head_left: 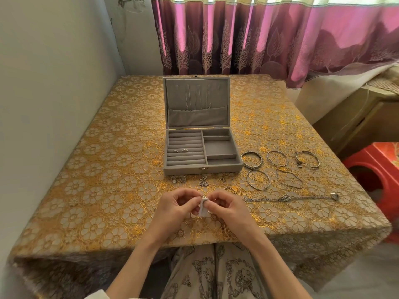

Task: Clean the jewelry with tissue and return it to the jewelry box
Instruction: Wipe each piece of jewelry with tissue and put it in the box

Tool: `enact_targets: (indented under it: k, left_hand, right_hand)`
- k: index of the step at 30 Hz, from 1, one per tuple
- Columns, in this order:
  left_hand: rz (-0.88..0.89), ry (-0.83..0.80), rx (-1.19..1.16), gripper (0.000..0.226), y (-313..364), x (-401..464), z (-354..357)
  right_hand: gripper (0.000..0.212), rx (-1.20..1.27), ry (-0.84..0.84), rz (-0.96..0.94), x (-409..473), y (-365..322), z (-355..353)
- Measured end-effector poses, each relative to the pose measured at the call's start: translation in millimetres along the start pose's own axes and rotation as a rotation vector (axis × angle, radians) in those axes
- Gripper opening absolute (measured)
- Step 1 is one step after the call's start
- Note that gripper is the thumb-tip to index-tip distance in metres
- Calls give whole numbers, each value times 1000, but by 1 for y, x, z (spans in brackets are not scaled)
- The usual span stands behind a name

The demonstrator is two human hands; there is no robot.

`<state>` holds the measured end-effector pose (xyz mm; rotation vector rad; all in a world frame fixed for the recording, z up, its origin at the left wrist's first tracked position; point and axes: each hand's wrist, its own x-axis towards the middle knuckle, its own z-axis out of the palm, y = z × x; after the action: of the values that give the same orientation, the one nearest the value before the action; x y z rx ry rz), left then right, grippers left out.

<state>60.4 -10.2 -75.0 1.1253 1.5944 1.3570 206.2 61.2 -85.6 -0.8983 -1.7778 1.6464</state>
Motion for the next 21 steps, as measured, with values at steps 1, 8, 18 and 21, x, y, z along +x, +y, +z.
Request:
enact_targets:
  k: [1,8,18,21]
  left_hand:
    - [-4,-11,1,8,0,1,-1]
    - [204,-54,226,17,-4,-1,1]
    - [-31,-28,46,8,3,0,0]
    - [9,-66,107,8,2,1,-2]
  right_hand:
    - [3,-13,2,-6,0,1,0]
    - [4,-51,-52,17,0,1,-5]
    - [4,-108,-42,-22,1,2,-2]
    - [6,-143,-60,-38,0,1,-4]
